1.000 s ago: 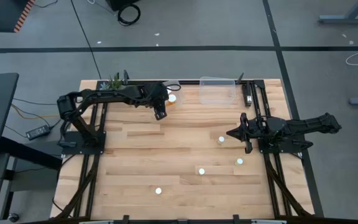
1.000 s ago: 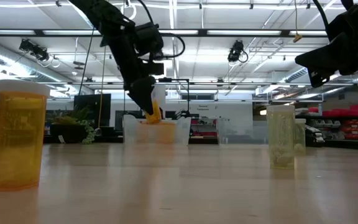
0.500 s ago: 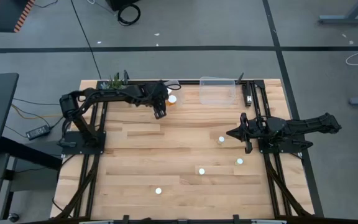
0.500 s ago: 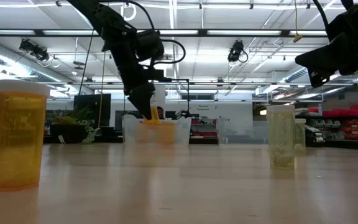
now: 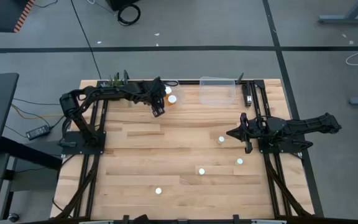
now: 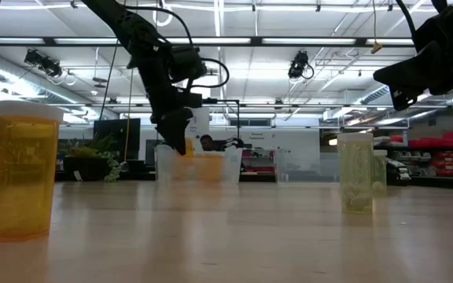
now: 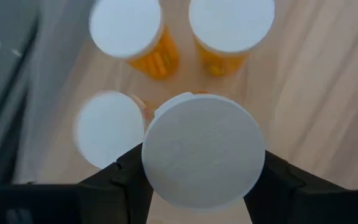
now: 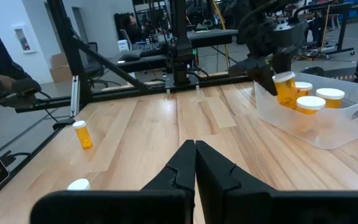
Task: Pick and place medicine bottles into bin by pill shape (circle, oval)
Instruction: Put the orange capsule bottle into the left transparent bin
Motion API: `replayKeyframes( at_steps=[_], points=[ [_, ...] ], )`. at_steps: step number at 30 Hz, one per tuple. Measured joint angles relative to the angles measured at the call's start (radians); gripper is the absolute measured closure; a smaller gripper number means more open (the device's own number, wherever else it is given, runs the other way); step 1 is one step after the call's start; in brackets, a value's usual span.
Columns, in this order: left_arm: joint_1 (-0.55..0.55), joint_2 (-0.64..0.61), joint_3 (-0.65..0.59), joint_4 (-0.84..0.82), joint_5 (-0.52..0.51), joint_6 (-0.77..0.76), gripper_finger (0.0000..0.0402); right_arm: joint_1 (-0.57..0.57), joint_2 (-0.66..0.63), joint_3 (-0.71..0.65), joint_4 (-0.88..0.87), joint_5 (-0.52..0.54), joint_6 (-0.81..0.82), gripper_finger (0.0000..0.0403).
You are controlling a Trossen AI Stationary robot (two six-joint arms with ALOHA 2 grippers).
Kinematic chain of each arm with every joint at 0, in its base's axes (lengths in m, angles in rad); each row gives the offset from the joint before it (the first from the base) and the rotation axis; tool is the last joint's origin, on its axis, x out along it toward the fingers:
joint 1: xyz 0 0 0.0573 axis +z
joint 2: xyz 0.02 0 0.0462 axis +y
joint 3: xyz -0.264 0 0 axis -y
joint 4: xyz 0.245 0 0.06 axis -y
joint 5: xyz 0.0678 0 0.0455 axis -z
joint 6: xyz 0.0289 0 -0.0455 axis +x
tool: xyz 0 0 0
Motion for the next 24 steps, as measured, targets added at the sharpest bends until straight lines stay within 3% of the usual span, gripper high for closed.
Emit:
replayKeyframes(
  at_steps=[10, 24],
  points=[
    [0.001, 0.000, 0.000, -0.035, 0.042, -0.134, 0.0196, 0.000, 0.000, 0.000, 0.000, 0.000, 0.000, 0.0383],
    [0.019, 0.000, 0.000, -0.081, 0.065, -0.192, 0.0192, 0.000, 0.000, 0.000, 0.000, 0.000, 0.000, 0.0383]
  ],
)
